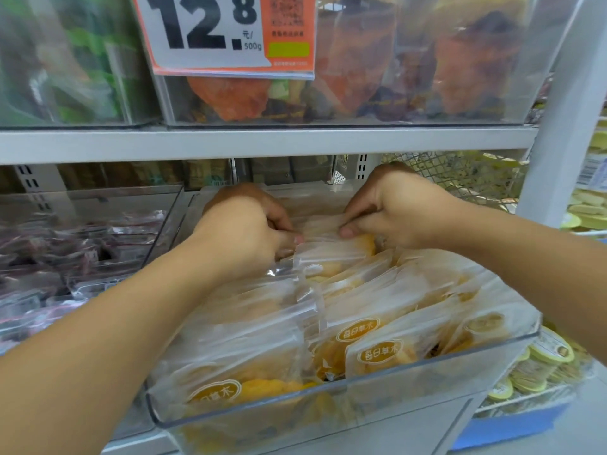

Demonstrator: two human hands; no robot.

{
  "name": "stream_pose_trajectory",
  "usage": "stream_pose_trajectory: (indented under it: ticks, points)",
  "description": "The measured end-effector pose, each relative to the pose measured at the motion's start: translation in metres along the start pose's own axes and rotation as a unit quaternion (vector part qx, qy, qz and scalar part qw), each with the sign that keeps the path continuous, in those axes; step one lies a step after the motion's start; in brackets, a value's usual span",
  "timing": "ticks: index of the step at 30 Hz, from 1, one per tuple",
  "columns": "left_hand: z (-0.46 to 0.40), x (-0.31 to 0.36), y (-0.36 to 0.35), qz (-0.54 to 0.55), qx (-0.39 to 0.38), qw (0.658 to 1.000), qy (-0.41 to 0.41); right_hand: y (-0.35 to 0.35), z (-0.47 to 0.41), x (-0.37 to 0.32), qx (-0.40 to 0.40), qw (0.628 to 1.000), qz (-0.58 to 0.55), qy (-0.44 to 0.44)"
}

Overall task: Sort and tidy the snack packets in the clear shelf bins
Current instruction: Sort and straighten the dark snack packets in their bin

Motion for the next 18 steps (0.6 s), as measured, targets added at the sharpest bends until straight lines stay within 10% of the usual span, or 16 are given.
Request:
stream_pose_trajectory:
  ticks: [11, 18]
  points:
    - [0.001, 0.000, -0.010, 0.013, -0.045, 0.999, 0.018, -0.013, -0.006, 0.013, -0.008, 0.979, -0.174, -0.106]
    - [0.005, -0.001, 0.000, -0.014, 0.031, 0.999, 0.023, -0.044, -0.003, 0.001, -0.258, 0.955, 0.148, -0.016]
Point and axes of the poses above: each hand's wrist, its own z-axis away from the middle knuckle, its own y-axis out of the back of the hand, x = y × z, the point moved 9 cm from there along -z, towards the middle knuckle, and after that the axes turned 13 degrees about x, right-handed, at the moved point
